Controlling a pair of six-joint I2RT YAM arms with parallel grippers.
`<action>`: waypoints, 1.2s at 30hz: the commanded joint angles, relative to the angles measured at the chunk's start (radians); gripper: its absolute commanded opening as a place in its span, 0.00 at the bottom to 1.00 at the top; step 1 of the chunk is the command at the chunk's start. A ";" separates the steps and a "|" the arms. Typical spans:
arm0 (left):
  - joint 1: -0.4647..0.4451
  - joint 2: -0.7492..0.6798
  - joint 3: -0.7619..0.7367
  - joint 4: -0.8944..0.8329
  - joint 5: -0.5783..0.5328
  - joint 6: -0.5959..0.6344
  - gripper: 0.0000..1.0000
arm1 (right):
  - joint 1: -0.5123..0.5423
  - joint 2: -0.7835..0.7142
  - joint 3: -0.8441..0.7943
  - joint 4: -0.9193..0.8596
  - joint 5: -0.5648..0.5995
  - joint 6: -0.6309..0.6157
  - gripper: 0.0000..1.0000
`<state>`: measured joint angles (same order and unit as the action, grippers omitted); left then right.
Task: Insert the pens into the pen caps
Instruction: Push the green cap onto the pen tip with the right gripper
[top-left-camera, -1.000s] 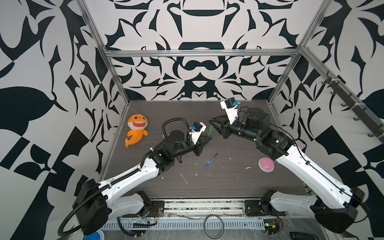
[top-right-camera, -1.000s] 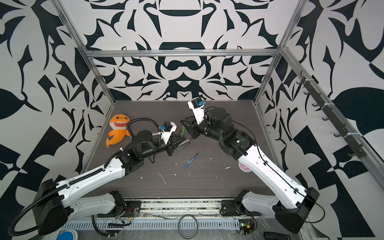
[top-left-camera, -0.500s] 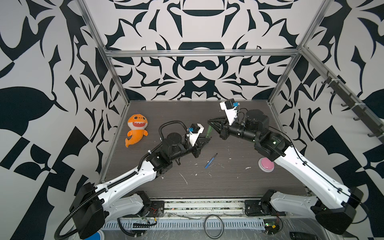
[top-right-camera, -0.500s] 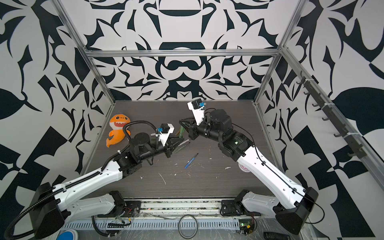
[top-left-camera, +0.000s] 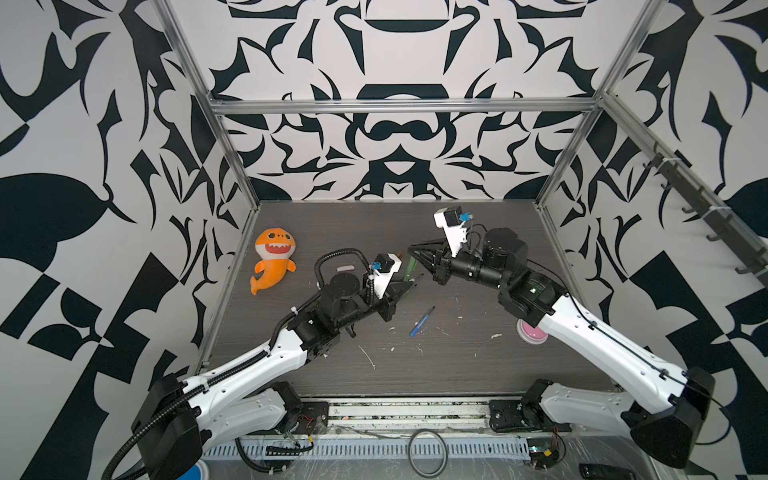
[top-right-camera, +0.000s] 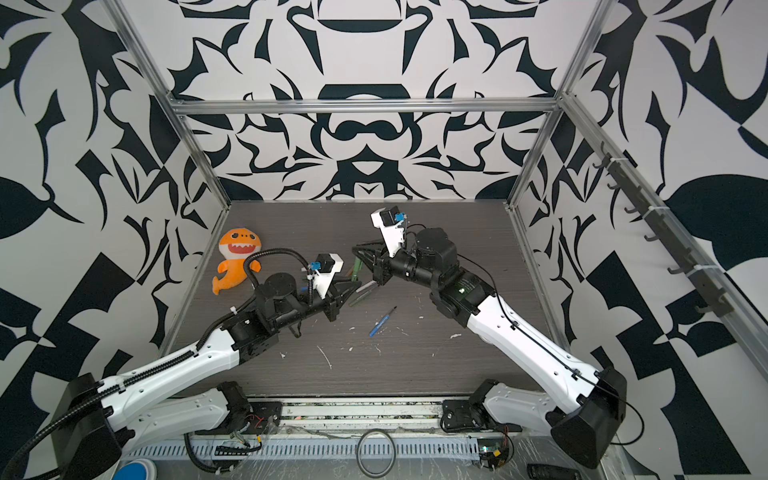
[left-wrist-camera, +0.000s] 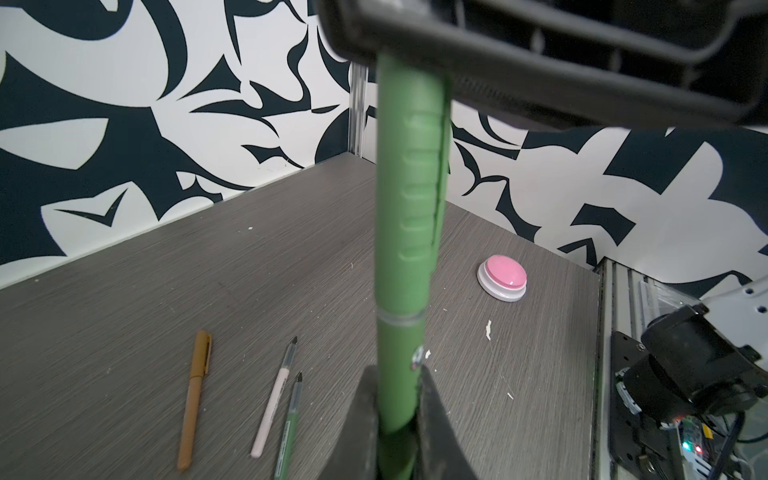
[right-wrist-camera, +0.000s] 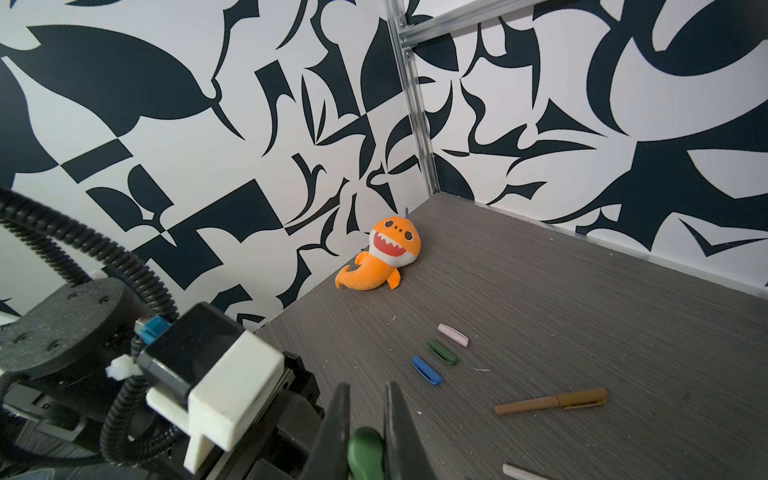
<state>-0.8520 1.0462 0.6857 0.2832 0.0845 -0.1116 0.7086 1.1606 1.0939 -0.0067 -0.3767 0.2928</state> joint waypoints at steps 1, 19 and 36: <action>0.019 -0.059 0.041 0.189 -0.043 -0.028 0.06 | 0.058 0.045 -0.070 -0.202 -0.032 -0.022 0.00; 0.067 -0.099 0.019 0.227 -0.068 -0.053 0.04 | 0.158 0.094 -0.276 -0.213 0.037 -0.018 0.00; 0.123 -0.119 0.005 0.253 -0.071 -0.082 0.03 | 0.224 0.118 -0.379 -0.237 0.061 -0.014 0.00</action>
<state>-0.7952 1.0145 0.6117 0.0784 0.1162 -0.1127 0.8604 1.2224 0.8391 0.2302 -0.1646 0.2905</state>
